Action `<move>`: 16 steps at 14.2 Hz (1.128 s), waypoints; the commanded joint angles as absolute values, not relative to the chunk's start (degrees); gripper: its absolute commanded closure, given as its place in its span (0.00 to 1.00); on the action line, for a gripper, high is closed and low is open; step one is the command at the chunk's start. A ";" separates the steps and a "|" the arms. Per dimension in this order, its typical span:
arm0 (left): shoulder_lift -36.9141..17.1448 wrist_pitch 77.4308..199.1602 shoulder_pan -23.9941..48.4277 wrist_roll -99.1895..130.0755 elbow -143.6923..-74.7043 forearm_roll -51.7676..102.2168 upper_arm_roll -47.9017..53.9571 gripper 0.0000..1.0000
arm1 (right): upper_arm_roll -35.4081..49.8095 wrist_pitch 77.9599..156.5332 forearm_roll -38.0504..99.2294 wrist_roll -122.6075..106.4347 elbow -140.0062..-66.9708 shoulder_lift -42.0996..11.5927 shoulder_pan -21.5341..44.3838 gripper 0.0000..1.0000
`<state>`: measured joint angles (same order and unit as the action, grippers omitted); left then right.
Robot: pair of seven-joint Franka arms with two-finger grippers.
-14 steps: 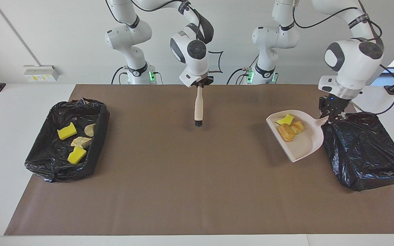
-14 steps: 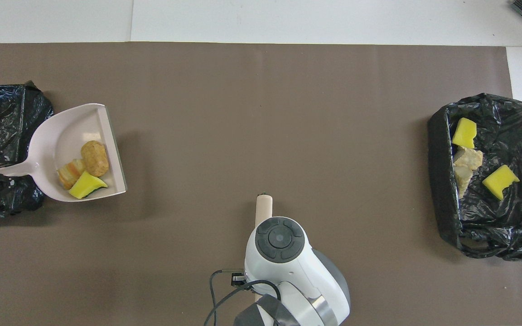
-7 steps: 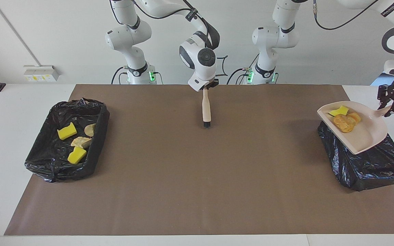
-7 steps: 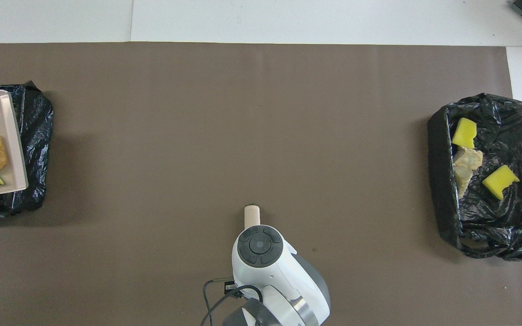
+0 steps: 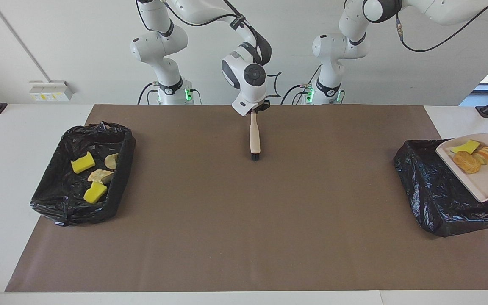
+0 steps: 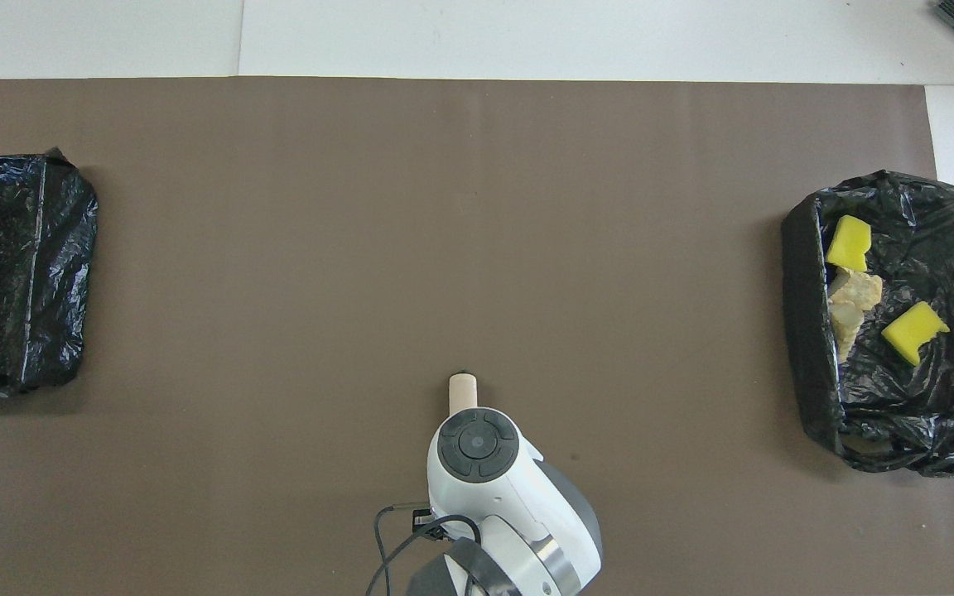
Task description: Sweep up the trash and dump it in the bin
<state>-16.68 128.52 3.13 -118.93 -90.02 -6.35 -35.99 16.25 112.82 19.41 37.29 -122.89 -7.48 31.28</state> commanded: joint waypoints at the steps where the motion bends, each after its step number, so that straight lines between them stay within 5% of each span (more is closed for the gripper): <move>1: -17.84 131.56 3.43 -119.44 -90.08 -13.94 -36.30 1.00 | 16.26 114.08 20.92 35.16 -123.40 -7.29 30.68 0.70; 6: -18.37 128.86 5.36 -115.16 -90.62 -27.58 -36.47 1.00 | 16.08 113.38 19.87 31.38 -123.05 -7.82 29.44 0.00; 13: -17.32 119.11 6.41 -109.34 -84.57 -35.68 -36.39 1.00 | 15.47 112.85 15.40 32.26 -119.19 -7.65 24.27 0.00; 16: -16.26 114.18 8.34 -109.25 -83.67 -35.60 -36.21 1.00 | 15.73 113.46 7.32 31.29 -116.29 -7.73 16.29 0.00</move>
<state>-17.19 117.21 6.50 -110.21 -84.33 -34.32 -35.83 15.10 113.06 11.05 33.13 -118.08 -7.66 21.33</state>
